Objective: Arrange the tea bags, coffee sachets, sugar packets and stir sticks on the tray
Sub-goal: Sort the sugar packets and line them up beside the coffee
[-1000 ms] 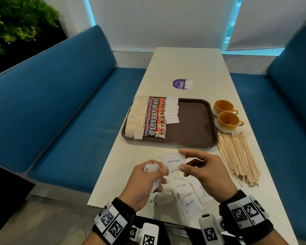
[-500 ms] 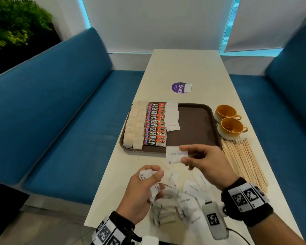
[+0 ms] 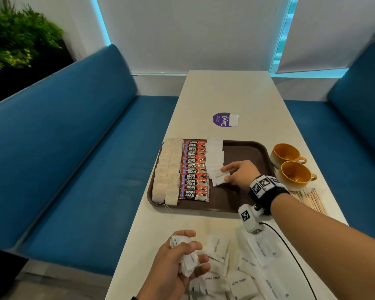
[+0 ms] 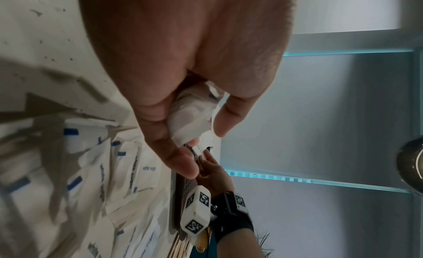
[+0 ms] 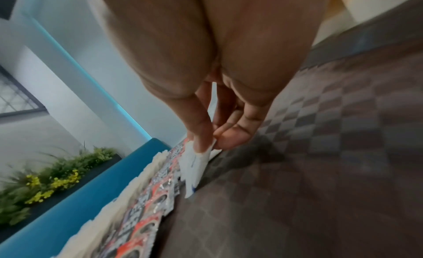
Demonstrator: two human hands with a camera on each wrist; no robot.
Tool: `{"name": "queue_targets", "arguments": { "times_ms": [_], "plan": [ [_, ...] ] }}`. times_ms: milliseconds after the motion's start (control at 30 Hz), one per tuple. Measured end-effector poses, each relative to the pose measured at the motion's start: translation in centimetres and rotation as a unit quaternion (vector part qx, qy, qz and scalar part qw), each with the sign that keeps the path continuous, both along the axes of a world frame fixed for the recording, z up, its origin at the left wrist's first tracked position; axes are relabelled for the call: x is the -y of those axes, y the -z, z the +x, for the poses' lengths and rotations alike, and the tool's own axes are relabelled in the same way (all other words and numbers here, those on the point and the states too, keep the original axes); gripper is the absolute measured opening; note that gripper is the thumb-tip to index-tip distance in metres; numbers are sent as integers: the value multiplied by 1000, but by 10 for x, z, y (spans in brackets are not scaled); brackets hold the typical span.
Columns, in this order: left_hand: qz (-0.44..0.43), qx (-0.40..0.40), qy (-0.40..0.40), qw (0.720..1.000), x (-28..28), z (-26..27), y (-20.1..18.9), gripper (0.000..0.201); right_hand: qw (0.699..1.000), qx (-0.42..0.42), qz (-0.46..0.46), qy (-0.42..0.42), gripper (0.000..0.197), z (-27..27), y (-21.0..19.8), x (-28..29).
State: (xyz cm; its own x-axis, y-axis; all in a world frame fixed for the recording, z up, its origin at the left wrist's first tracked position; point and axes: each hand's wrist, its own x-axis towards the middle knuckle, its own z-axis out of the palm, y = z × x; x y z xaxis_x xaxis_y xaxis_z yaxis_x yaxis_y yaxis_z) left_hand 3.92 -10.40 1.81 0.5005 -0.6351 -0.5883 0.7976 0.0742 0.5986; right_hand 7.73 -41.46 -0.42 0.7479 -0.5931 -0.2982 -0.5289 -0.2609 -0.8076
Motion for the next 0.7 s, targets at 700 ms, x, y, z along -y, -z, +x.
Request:
{"name": "queue_targets", "arguments": {
  "times_ms": [700],
  "plan": [
    [48,-19,0,999,1,9,3,43,997,-63,-3,55,28,21,14,3]
  ]
}}
